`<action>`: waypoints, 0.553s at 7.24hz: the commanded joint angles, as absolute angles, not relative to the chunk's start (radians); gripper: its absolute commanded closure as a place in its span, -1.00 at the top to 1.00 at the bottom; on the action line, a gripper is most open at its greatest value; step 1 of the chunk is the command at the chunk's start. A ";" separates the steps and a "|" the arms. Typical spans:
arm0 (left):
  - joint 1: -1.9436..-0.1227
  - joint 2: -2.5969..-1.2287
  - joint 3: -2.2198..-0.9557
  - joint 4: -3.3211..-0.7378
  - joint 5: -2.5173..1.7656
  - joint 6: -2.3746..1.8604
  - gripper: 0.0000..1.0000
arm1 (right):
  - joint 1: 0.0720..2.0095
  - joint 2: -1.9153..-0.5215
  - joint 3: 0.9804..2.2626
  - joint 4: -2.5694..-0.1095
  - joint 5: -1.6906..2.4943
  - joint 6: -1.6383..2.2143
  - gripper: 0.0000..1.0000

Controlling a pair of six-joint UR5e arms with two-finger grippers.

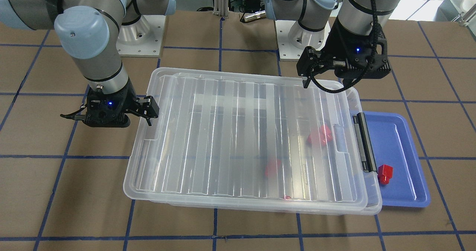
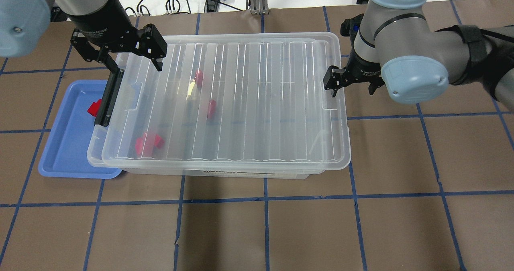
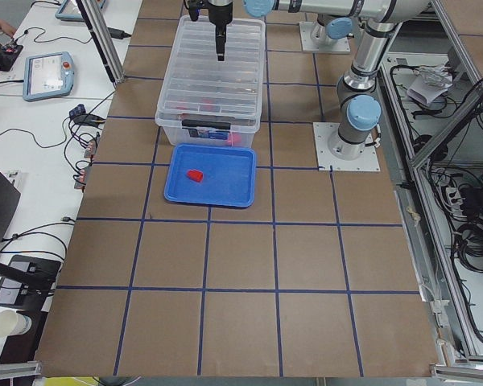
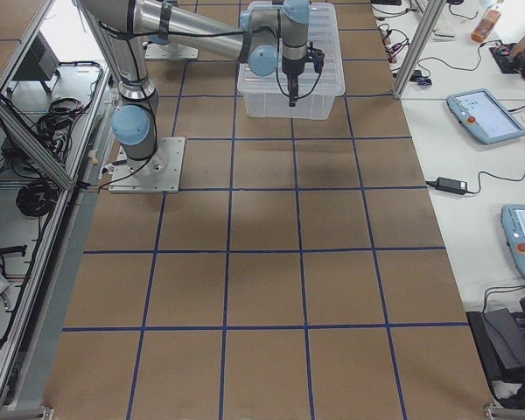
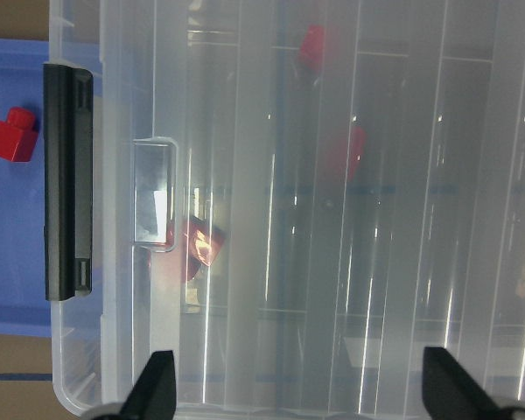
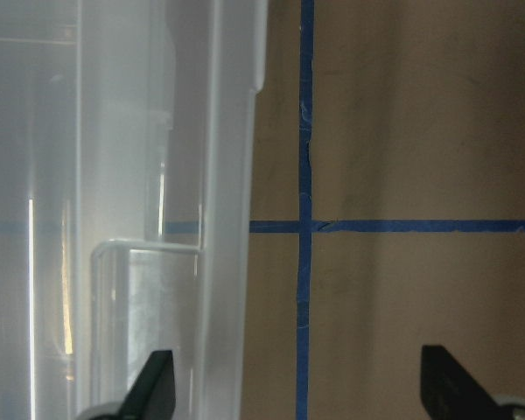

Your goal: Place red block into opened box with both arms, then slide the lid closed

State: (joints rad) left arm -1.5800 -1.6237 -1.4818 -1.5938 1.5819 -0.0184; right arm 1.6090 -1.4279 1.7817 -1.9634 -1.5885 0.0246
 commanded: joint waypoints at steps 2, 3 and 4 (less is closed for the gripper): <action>-1.580 -1.626 -1.483 -1.592 1.571 -0.020 1.00 | 1.591 -1.425 1.781 -1.997 -1.700 -0.035 1.00; -1.582 -1.625 -1.483 -1.592 1.568 -0.020 1.00 | 1.586 -1.425 1.781 -2.000 -1.735 -0.038 1.00; -1.583 -1.624 -1.482 -1.592 1.565 -0.018 1.00 | 1.557 -1.425 1.778 -1.999 -1.736 -0.058 1.00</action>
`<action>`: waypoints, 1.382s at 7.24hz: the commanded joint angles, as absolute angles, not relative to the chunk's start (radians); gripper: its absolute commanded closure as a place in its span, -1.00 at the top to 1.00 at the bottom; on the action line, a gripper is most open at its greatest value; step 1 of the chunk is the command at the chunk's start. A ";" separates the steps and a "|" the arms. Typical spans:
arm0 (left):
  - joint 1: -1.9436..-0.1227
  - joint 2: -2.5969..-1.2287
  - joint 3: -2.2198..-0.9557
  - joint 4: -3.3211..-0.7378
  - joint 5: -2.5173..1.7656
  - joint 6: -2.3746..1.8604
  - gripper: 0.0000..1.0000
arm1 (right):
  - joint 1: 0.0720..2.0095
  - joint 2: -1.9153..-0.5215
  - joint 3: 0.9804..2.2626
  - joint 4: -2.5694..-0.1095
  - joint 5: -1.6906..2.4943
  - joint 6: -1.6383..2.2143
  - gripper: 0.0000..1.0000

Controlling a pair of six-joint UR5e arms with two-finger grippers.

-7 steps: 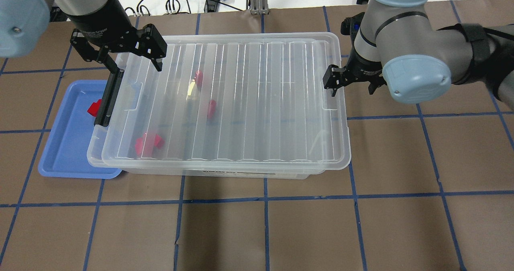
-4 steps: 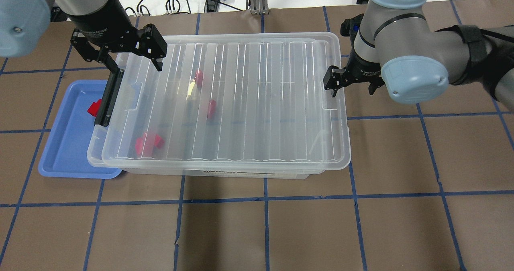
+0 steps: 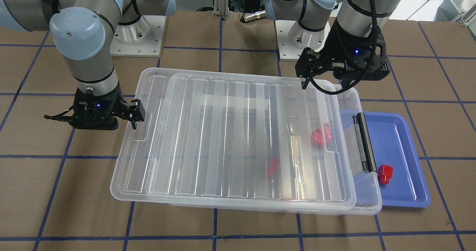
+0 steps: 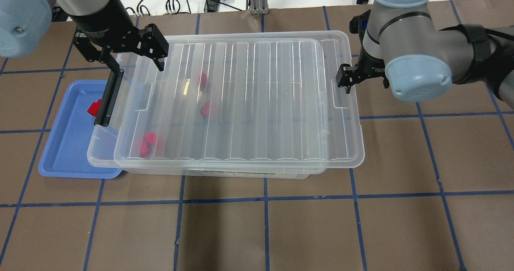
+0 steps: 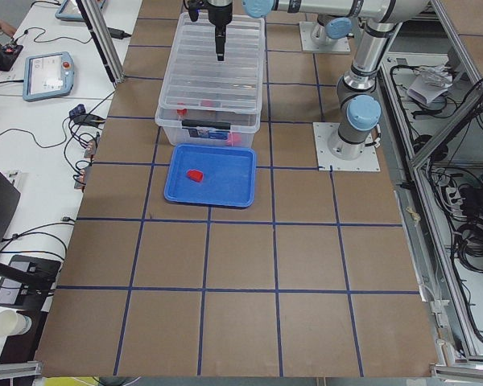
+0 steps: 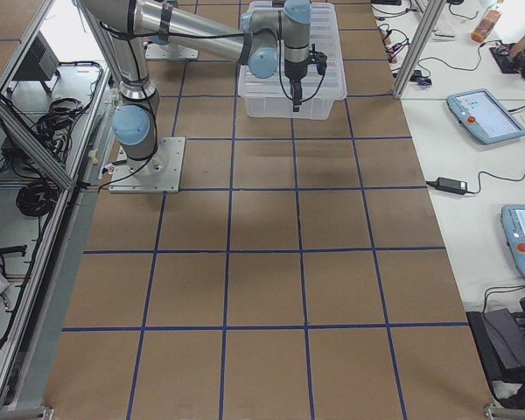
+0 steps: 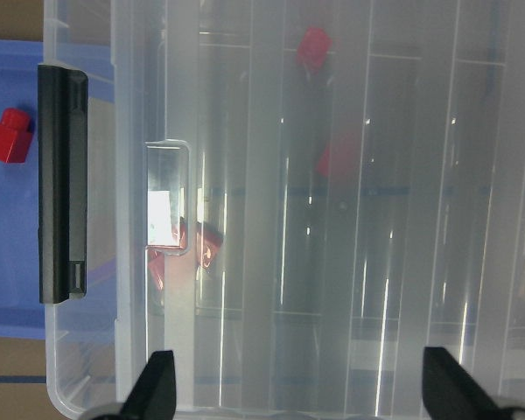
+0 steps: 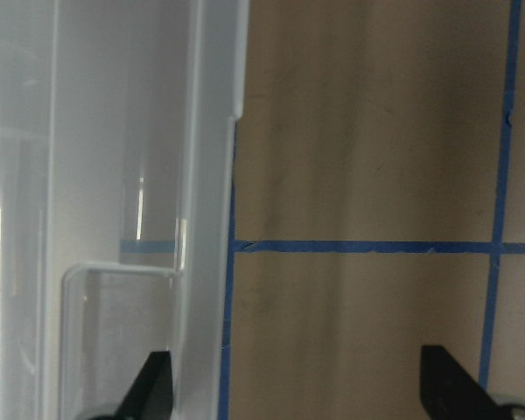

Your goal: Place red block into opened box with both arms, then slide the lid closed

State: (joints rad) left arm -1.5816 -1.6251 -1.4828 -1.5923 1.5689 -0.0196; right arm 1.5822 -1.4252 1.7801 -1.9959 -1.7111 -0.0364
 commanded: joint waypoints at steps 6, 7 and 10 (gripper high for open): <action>-1.294 -1.721 -1.499 -1.551 1.568 0.394 1.00 | 1.358 -1.427 1.782 -1.987 -1.733 -0.189 1.00; -1.208 -1.759 -1.500 -1.466 1.563 0.519 1.00 | 1.358 -1.428 1.782 -1.982 -1.732 -0.189 1.00; -1.076 -1.912 -1.499 -1.347 1.484 0.774 1.00 | 1.377 -1.472 1.749 -1.933 -1.671 -0.178 1.00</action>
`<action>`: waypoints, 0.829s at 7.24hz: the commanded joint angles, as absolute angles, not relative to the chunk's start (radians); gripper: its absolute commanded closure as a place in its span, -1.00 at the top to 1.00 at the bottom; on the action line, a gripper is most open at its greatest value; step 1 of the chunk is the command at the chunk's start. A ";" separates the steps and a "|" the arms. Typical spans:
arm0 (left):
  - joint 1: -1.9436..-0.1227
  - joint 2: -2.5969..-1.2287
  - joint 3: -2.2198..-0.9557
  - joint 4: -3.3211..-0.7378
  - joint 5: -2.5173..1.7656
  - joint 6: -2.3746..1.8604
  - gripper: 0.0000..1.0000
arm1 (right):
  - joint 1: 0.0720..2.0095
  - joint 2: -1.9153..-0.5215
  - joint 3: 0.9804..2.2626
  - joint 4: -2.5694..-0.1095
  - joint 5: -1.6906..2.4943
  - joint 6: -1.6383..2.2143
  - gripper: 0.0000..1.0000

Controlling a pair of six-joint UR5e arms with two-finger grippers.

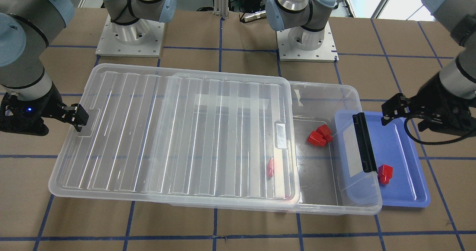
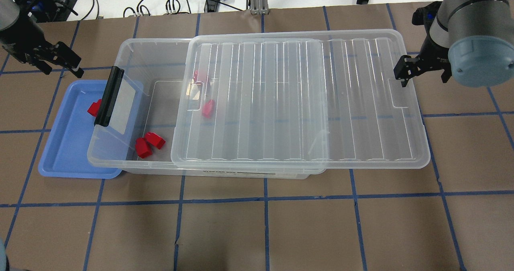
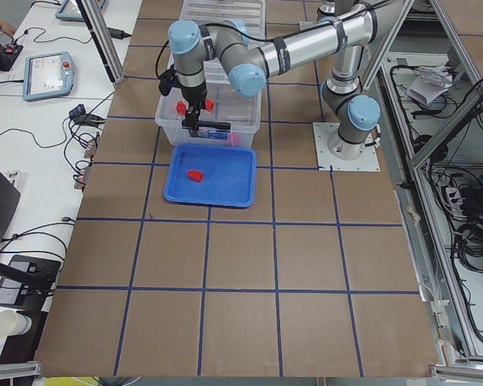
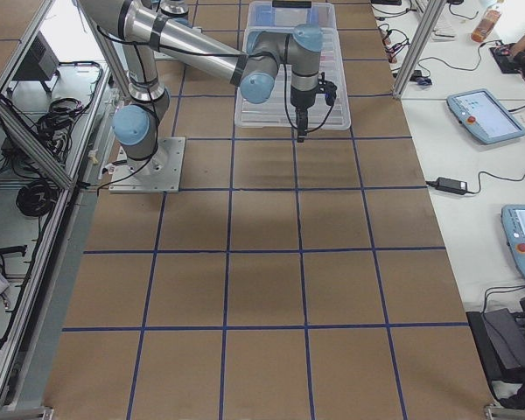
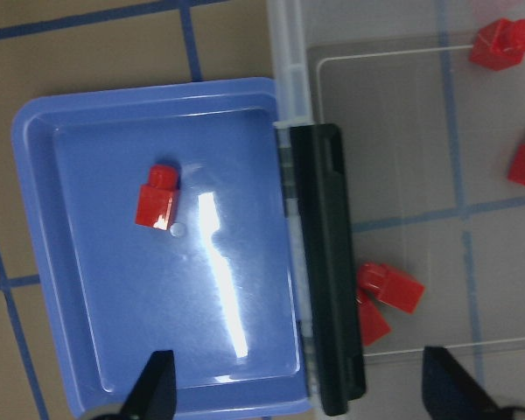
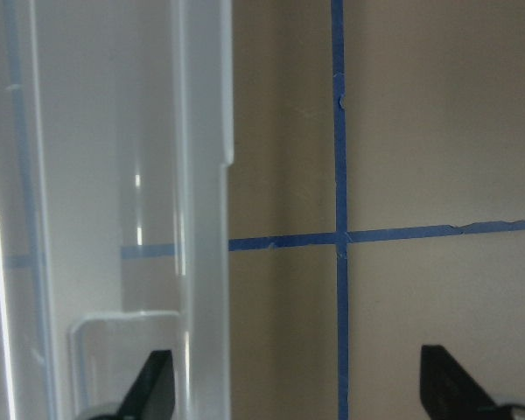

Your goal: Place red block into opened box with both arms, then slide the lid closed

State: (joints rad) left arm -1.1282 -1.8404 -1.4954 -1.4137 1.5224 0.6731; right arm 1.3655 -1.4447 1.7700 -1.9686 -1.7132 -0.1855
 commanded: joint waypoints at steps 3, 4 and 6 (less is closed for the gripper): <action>-1.060 -2.049 -1.511 -1.255 1.486 0.925 1.00 | 1.536 -1.569 1.513 -1.521 -1.583 -0.054 1.00; -1.037 -2.074 -1.523 -1.234 1.485 0.990 1.00 | 1.558 -1.560 1.500 -1.511 -1.600 -0.060 1.00; -1.028 -2.115 -1.555 -1.186 1.496 0.991 1.00 | 1.555 -1.559 1.503 -1.512 -1.608 -0.063 1.00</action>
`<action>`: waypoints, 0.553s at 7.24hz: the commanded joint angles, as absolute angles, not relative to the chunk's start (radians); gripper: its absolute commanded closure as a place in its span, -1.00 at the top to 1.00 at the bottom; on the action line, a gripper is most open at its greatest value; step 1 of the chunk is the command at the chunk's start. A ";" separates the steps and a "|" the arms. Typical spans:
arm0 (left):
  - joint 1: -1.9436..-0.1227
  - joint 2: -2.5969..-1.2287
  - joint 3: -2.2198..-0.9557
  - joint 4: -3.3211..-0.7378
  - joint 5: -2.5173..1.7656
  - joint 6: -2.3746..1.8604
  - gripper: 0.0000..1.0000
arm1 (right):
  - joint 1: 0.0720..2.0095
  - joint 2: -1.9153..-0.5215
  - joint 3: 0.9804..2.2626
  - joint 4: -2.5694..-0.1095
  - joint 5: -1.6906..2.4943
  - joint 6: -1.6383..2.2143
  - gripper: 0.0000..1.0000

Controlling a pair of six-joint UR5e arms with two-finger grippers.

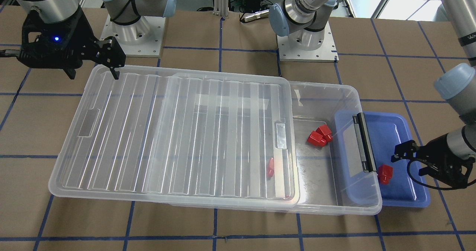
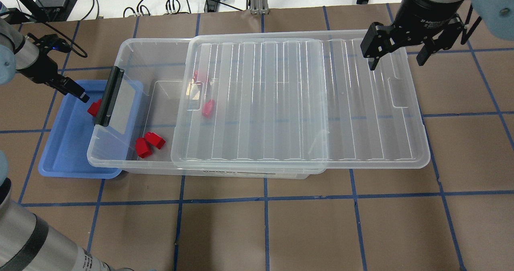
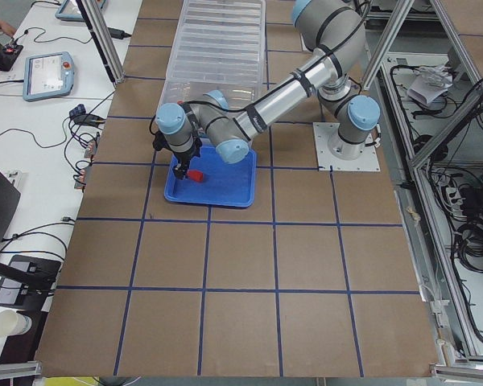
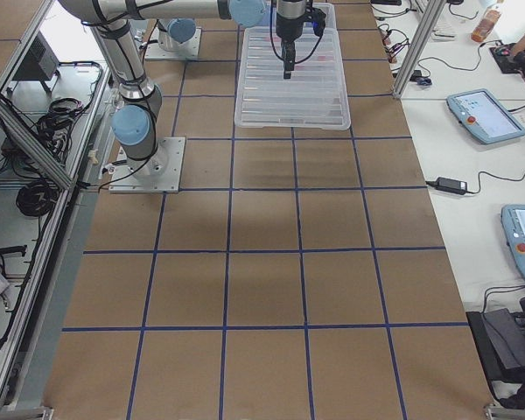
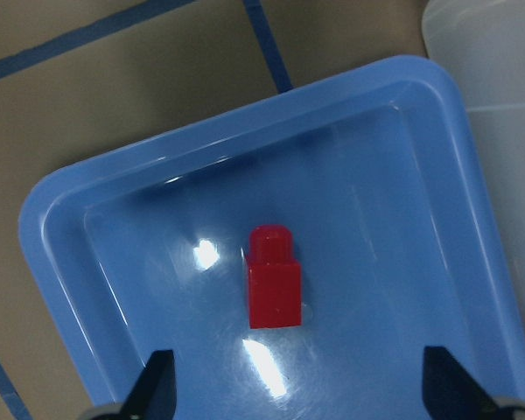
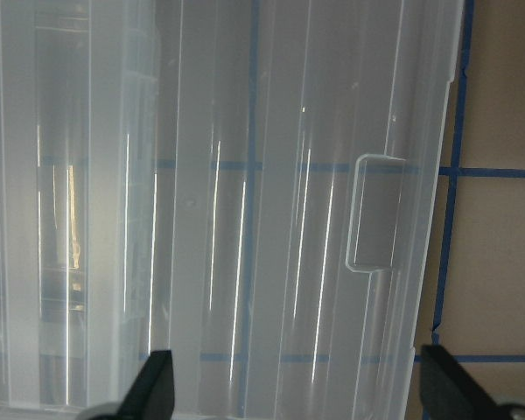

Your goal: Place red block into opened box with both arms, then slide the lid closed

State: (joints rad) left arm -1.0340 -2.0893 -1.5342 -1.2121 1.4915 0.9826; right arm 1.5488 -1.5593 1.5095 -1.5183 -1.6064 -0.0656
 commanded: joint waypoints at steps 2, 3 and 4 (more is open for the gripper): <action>-1.037 -2.132 -1.574 -1.171 1.490 0.953 1.00 | 1.555 -1.557 1.505 -1.514 -1.603 -0.061 1.00; -1.040 -2.135 -1.575 -1.169 1.494 0.892 1.00 | 1.555 -1.557 1.505 -1.514 -1.601 -0.061 1.00; -1.040 -2.147 -1.586 -1.164 1.494 0.878 0.88 | 1.555 -1.555 1.503 -1.513 -1.603 -0.061 1.00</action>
